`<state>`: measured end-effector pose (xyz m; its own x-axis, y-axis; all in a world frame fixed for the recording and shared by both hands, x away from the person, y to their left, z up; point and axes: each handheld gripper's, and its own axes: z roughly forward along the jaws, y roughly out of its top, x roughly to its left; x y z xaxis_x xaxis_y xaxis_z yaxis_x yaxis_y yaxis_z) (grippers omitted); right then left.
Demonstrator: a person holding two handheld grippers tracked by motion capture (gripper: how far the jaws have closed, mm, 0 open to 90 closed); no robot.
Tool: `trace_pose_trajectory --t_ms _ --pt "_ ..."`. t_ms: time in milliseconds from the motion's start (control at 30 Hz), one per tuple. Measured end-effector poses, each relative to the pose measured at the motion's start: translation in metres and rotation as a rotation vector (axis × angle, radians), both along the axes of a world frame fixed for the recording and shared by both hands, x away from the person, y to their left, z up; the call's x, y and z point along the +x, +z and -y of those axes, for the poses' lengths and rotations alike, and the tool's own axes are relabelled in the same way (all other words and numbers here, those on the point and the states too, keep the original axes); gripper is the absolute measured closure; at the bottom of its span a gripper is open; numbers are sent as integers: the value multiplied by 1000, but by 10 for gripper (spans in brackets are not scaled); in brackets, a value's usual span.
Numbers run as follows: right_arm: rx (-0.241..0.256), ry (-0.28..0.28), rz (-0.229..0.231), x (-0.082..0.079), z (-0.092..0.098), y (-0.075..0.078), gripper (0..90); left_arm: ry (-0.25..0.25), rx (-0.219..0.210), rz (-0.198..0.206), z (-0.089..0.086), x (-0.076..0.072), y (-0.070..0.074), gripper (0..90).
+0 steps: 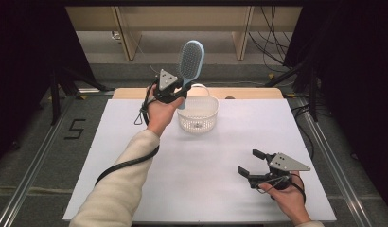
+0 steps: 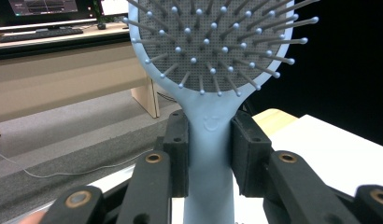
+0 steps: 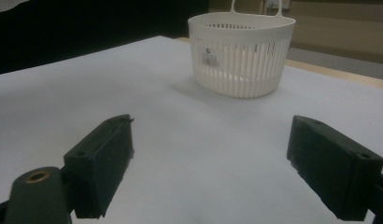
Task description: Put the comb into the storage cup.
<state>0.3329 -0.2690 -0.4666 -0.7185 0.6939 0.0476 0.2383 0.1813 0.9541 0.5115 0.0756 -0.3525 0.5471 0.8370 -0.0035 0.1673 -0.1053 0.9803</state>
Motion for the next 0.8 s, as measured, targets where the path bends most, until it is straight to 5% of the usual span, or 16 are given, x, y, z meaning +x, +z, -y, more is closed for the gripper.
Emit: trace_pose_trajectory --t_ms 800 --pt "0 0 0 0 0 0 153 -13 11 3 8 5 -4 698"
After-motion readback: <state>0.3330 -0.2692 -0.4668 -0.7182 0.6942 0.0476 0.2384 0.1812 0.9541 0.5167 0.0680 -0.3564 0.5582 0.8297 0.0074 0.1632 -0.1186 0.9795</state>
